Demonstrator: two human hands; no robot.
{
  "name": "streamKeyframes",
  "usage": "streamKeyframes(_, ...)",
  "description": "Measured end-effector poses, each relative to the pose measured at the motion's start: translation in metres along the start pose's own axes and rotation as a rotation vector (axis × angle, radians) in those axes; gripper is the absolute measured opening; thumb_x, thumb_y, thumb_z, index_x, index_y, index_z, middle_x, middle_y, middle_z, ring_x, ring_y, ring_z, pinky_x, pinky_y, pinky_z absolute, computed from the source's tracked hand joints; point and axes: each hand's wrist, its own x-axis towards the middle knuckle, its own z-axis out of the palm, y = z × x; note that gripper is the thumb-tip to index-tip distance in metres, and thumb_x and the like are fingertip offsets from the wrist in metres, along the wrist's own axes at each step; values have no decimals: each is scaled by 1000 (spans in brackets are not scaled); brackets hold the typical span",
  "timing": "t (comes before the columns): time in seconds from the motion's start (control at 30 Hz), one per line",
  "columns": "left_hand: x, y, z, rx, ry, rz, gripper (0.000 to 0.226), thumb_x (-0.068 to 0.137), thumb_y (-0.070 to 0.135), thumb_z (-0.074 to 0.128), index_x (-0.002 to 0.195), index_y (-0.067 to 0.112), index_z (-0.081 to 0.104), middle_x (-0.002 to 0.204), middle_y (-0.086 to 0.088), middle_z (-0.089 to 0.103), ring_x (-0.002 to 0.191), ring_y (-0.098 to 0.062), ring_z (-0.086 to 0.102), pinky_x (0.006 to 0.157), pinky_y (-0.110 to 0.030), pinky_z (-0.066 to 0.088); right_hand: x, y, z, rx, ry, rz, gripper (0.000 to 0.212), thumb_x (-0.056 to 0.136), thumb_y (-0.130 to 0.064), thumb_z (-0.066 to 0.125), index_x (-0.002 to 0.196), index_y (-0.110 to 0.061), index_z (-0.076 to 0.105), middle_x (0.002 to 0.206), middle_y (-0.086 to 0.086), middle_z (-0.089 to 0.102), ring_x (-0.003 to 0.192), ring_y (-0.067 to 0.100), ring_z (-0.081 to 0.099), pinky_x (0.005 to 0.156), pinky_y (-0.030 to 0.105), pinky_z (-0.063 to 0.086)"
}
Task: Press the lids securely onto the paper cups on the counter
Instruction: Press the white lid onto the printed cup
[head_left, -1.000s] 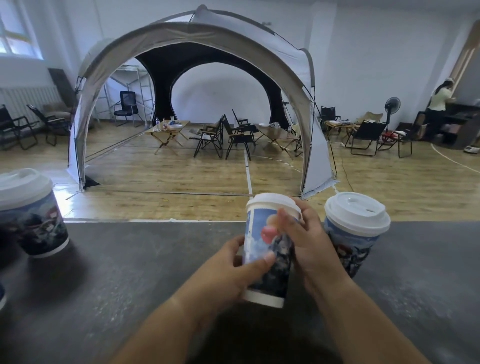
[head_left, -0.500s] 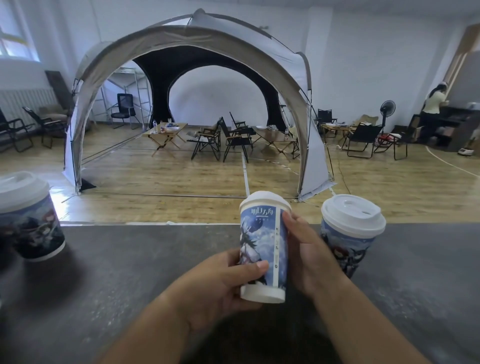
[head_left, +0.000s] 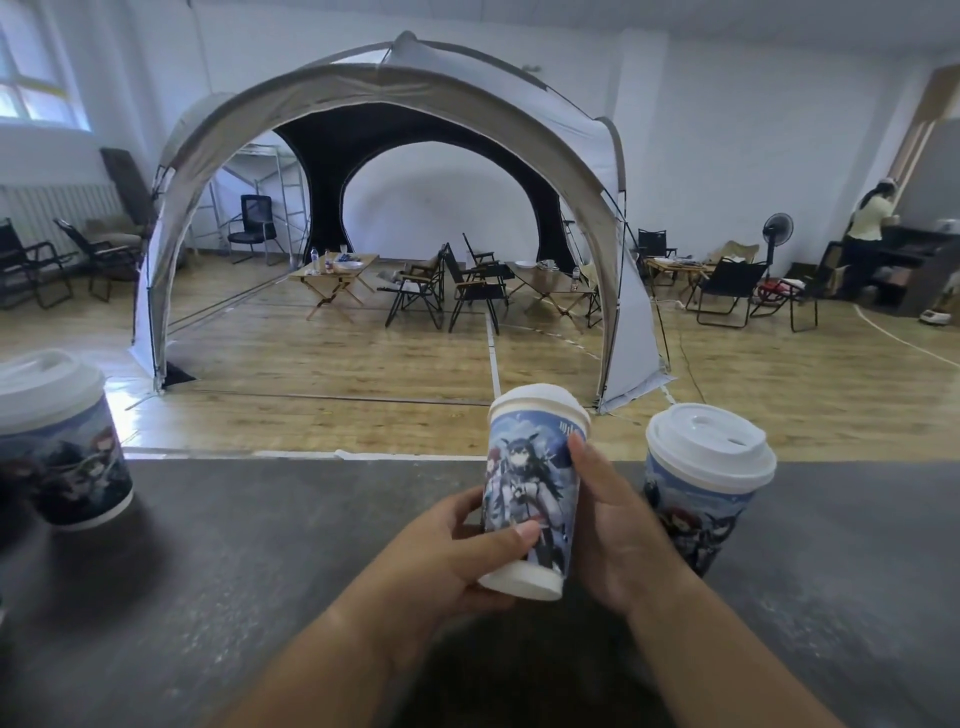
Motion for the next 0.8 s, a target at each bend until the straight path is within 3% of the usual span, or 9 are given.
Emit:
streamKeyframes(0.1,-1,3,0,237,110,65,84,57,38,89,129,33,46,112,-1,69,96,-17,71,85,-38,59,0,1,2,-113,103,-153,79,70,-23,83,139,-32,43,126,18,65,107,39,68,91,61,53)
streamKeyframes(0.17,0,1,-2,119,25,30,83,59,45,85,131,25,50,113,-5,71,98,-19,71,86,-38,58,-2,0,4,-91,134,-147,72,73,-17,75,137,-26,45,123,19,66,107,40,68,92,60,53)
streamKeyframes(0.23,-2,4,1,-84,-90,-44,54,78,28,72,126,10,55,111,-13,72,94,-22,72,77,-34,60,-5,-2,5,3,33,-63,58,82,-18,67,137,-15,48,123,25,66,111,44,64,92,58,53)
streamKeyframes(0.3,-3,5,1,-163,-100,-55,44,81,18,67,122,3,57,108,-16,72,90,-24,72,71,-32,60,-7,-4,4,26,-13,7,51,87,-19,61,135,-10,50,123,27,65,114,45,63,93,57,52)
streamKeyframes(0.4,1,1,0,-21,3,7,66,66,28,78,126,12,54,108,-9,73,93,-21,72,78,-35,60,-7,-2,5,2,-37,-56,52,85,-18,66,135,-16,51,123,24,66,114,44,63,100,61,47)
streamKeyframes(0.5,-4,4,2,339,144,78,75,58,49,81,122,40,44,107,7,69,96,-11,69,88,-34,57,-9,-2,11,-111,57,-153,57,74,-16,74,126,-27,53,116,16,71,103,37,70,87,54,57)
streamKeyframes(0.67,0,4,-6,-80,-69,-8,67,70,26,73,131,13,49,111,-13,72,100,-27,71,86,-41,57,-10,-8,7,9,26,21,53,84,-25,63,133,-7,54,120,25,68,111,43,65,90,52,55)
streamKeyframes(0.73,1,2,-8,-73,-37,-5,74,65,25,78,132,13,48,111,-13,72,100,-28,71,88,-43,56,-11,-7,9,-7,15,14,50,85,-25,61,132,-8,55,119,25,68,111,43,65,87,52,57)
streamKeyframes(0.8,1,1,-6,125,61,38,83,59,35,84,132,23,47,111,-5,72,100,-22,70,90,-41,56,-10,-4,11,-90,46,-66,55,80,-25,67,132,-16,52,117,19,70,104,38,69,86,52,58)
